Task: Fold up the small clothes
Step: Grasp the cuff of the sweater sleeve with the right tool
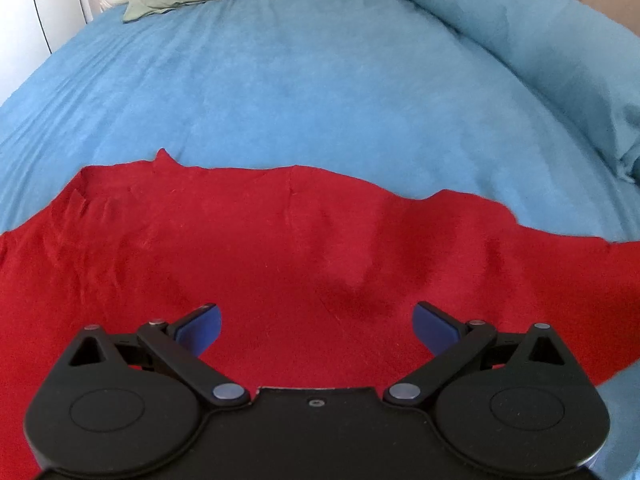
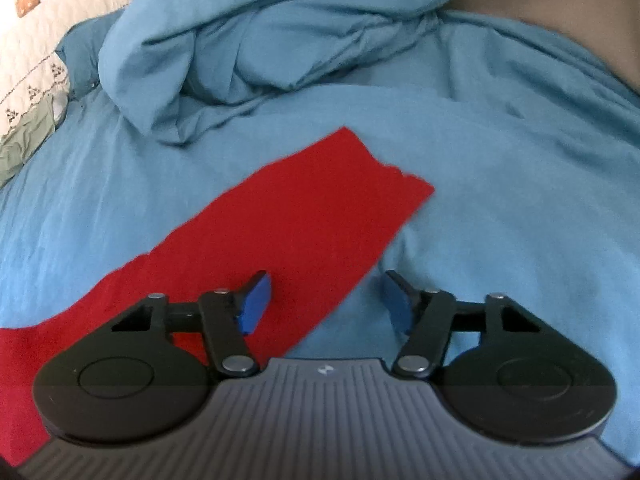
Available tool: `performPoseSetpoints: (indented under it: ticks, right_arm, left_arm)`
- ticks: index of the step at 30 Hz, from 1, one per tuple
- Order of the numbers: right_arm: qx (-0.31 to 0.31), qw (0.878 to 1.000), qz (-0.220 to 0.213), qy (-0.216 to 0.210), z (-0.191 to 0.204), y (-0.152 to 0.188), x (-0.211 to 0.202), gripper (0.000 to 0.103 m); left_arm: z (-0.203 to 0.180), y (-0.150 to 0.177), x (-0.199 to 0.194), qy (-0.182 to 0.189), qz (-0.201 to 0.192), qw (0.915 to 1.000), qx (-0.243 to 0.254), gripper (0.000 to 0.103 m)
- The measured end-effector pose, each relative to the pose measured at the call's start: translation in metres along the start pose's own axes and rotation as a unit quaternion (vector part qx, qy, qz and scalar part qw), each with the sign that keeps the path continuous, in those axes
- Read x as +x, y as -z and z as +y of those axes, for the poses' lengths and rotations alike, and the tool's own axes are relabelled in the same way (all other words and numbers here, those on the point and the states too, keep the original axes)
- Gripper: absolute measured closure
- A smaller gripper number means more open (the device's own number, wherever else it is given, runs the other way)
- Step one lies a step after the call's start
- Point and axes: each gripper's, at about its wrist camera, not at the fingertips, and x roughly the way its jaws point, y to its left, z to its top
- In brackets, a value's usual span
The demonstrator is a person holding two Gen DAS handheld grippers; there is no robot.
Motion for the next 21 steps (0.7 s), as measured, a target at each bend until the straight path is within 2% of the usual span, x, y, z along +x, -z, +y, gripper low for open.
performPoseSetpoints:
  ticks: [1, 4, 6, 9, 11, 15, 18, 21]
  right_arm:
    - [-0.001, 1.000, -0.008, -0.001, 0.001, 0.000, 0.001, 0.052]
    - [-0.007, 1.000, -0.024, 0.016, 0.005, -0.002, 0.002, 0.075]
    - [-0.016, 0.999, -0.032, 0.023, 0.013, -0.004, -0.003, 0.082]
    - [-0.039, 0.998, -0.056, 0.006, 0.037, -0.015, -0.024, 0.082]
    - [-0.061, 0.995, -0.073, -0.027, 0.061, -0.023, -0.042, 0.082]
    - [-0.112, 0.980, -0.104, -0.130, 0.138, -0.032, -0.092, 0.082]
    - [-0.151, 0.956, -0.113, -0.227, 0.212, -0.022, -0.130, 0.082]
    - [-0.184, 0.926, -0.092, -0.317, 0.283, 0.010, -0.156, 0.082]
  left_arm:
    - [0.001, -0.001, 0.004, -0.001, 0.002, 1.0000, -0.001, 0.000]
    - [0.007, -0.001, 0.011, 0.001, 0.012, 0.9998, -0.013, 0.001]
    - [0.012, -0.002, 0.008, 0.002, 0.013, 0.9999, -0.011, 0.002]
    - [0.029, -0.007, -0.005, 0.015, 0.013, 0.9996, -0.022, 0.002]
    - [0.045, -0.010, -0.019, 0.017, 0.005, 0.9992, -0.035, 0.002]
    - [0.089, -0.019, -0.058, -0.020, -0.033, 0.9982, -0.045, 0.001]
    - [0.128, -0.020, -0.086, -0.074, -0.060, 0.9952, -0.023, 0.000]
    - [0.164, -0.013, -0.099, -0.130, -0.062, 0.9895, -0.009, 0.000]
